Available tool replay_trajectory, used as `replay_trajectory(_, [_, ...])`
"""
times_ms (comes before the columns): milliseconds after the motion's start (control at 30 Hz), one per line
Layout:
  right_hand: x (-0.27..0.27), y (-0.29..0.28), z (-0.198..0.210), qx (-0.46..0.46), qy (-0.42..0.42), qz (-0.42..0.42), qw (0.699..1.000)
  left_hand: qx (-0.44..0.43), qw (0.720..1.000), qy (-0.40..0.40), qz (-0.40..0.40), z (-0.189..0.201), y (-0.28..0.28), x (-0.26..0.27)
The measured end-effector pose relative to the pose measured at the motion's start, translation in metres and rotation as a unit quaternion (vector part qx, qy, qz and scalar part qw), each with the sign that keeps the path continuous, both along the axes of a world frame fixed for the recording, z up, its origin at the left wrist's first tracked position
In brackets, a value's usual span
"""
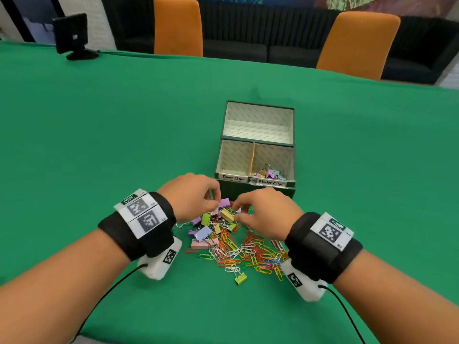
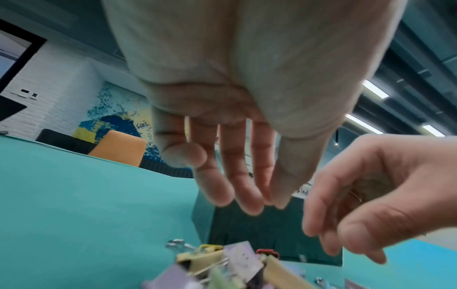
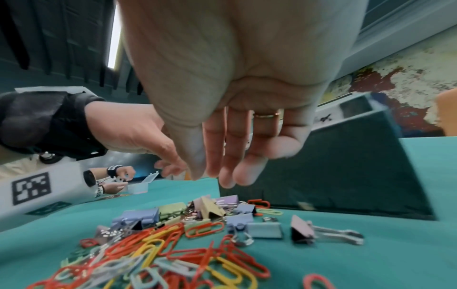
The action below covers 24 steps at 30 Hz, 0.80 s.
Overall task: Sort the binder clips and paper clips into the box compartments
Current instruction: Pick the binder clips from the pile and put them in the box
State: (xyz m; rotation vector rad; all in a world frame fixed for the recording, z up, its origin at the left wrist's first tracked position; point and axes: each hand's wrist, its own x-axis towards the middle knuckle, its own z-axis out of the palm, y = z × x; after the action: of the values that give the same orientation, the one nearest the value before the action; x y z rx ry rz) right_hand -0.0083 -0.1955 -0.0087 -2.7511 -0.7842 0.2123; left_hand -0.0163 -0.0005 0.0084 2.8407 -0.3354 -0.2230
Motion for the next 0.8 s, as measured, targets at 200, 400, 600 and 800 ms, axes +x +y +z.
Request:
replay_trajectory(200, [0.01, 0.031, -0.008, -0.07, -0.022, 0.001, 0.997, 0.048, 0.997, 0.065, 0.01, -0.011, 0.016, -0.015])
replay_trajectory(400, [0.01, 0.031, -0.011, -0.104, -0.018, 0.003, 0.994, 0.075, 0.994, 0.081, -0.016, -0.014, 0.007, -0.025])
replay_trajectory(600, [0.002, 0.01, 0.0, -0.045, 0.002, -0.022, 0.999, 0.021, 0.998, 0.053, -0.027, -0.01, 0.002, -0.024])
replay_trajectory(800, [-0.005, -0.03, 0.02, 0.07, 0.005, -0.051, 0.996, -0.068, 0.997, 0.028, -0.037, -0.004, -0.002, -0.024])
